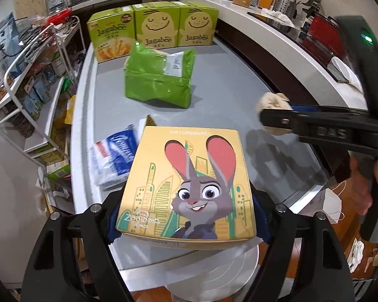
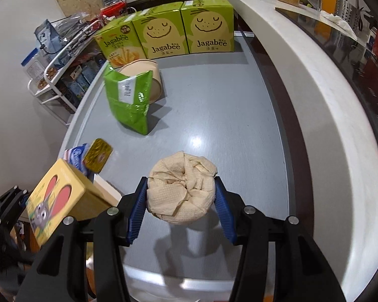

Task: Collect trash
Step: 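Grasp the yellow tissue box with the left tool while the right tool grasps the crumpled paper ball, then carry the tissue box and paper ball over the white bin with both tools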

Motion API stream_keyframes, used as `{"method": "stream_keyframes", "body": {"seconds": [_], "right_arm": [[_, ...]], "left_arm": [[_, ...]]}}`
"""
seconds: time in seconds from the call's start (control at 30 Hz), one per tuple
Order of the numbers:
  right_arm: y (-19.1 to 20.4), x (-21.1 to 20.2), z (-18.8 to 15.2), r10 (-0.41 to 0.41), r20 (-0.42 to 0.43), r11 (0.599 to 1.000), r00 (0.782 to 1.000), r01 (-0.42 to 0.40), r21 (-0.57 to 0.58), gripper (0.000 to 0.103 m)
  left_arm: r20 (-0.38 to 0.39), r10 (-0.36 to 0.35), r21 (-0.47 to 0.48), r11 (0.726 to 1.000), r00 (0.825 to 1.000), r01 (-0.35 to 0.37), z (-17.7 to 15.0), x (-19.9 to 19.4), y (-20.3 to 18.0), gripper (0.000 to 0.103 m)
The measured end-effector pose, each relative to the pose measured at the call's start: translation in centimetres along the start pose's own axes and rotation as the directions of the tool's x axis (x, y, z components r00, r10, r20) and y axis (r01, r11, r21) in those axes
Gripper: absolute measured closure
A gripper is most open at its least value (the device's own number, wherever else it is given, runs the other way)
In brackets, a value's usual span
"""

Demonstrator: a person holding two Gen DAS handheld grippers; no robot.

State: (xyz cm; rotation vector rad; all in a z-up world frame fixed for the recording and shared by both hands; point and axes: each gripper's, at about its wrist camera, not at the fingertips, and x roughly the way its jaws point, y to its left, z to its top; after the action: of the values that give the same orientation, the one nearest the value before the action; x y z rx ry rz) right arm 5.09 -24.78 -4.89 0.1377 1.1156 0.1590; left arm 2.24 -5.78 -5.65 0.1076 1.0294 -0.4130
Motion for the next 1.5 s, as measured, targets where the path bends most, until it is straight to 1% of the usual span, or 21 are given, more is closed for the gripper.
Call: {"method": "stream_keyframes", "body": {"seconds": [0.33,0.53,0.63,0.87,1.07,1.37,1.5], "right_arm": [[1.0,-4.9,-3.1,0.063,0.034,0.998,0.997,-0.062,-0.026,0.054],[2.3,-7.2,-4.8,0.113,0.031,0.992,0.993,-0.111,-0.062,0.054],[2.9,-8.0,-6.0,0.128,0.013,0.988,0.992,-0.126,-0.092,0.054],[3.2,-8.8,-7.8,0.14,-0.015,0.984,0.99,-0.141,-0.109,0.054],[3.4,-9.2,-8.3,0.145,-0.02,0.98,0.989,-0.146,-0.132,0.054],[2.8,-9.9,-8.8,0.153,-0.023,0.98,0.988,-0.155,-0.126,0.054],[2.9,-9.9,-9.2,0.158,-0.037,0.977,0.987,-0.162,-0.136,0.054]], "left_arm": [[0.025,0.035,-0.045,0.998,0.999,-0.034,-1.9,-3.0,1.8,0.024],[0.037,0.041,-0.054,0.998,0.998,-0.039,-3.3,-5.0,2.1,0.024],[0.036,0.04,-0.045,0.998,0.999,-0.038,-4.0,-5.7,2.1,0.024],[0.029,0.038,-0.028,0.999,0.999,-0.038,-5.3,-6.8,1.6,0.024],[0.027,0.031,-0.009,0.999,0.999,-0.031,-5.9,-7.2,1.0,0.024],[0.028,0.025,0.002,1.0,0.999,-0.025,-6.2,-7.9,0.5,0.024],[0.029,0.021,0.009,1.0,0.999,-0.021,-6.4,-8.1,0.2,0.024]]}}
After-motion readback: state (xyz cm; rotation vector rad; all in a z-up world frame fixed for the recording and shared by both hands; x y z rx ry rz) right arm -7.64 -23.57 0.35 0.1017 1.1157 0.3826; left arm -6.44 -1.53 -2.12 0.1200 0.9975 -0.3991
